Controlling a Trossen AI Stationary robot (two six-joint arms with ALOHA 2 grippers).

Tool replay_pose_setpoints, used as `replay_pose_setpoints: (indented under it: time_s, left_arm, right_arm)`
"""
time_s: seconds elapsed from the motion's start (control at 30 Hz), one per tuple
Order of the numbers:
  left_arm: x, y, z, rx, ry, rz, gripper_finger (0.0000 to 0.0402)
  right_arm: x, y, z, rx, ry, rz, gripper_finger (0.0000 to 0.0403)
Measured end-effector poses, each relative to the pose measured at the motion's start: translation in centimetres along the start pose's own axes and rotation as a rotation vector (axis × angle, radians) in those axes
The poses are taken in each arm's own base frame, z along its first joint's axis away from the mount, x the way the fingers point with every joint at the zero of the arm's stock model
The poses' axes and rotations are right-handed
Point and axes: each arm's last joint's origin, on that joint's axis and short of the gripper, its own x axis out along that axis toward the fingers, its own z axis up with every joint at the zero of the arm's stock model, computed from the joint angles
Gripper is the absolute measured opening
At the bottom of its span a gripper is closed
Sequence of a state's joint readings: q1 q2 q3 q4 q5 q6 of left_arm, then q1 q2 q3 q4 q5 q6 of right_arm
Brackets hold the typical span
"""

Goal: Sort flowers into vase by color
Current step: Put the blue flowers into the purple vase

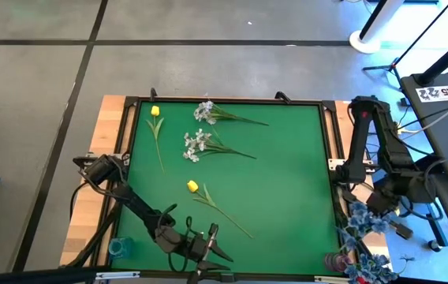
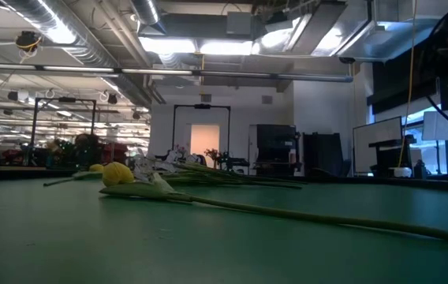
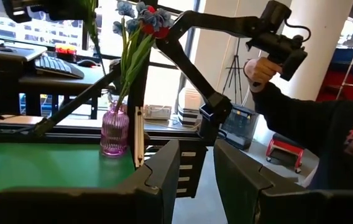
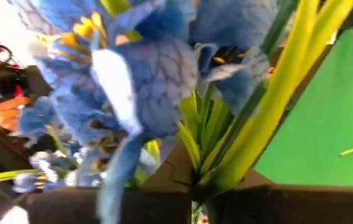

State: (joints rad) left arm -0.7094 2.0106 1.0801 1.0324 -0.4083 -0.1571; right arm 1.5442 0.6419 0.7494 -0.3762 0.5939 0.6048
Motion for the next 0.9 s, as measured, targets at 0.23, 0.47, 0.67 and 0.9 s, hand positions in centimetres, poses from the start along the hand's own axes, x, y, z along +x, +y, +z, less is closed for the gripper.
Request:
replay_pose_setpoints:
  time_s: [0.23, 0.47, 0.67, 0.9]
  left_arm:
    - [0.1, 0.2, 0.0, 0.003, 0.001, 0.007, 0.0096]
    - [0.1, 0.2, 0.0, 0.013, 0.002, 0.008, 0.0096]
    - [0.3, 0.7, 0.1, 0.032, 0.002, 0.021, 0.0096]
    - [0.7, 1.8, -0.1, 0.003, 0.026, 0.052, 0.0096]
  right_arm:
    - [0.8, 0.5, -0.2, 0.013, 0.006, 0.0, 0.0009]
    - [1.5, 0.8, -0.8, 0.025, 0.042, -0.005, 0.0014]
    - [2.6, 1.1, -1.5, -0.011, 0.084, -0.028, 0.0016]
    - [5.3, 1.7, -3.9, -0.103, 0.185, -0.118, 0.0048]
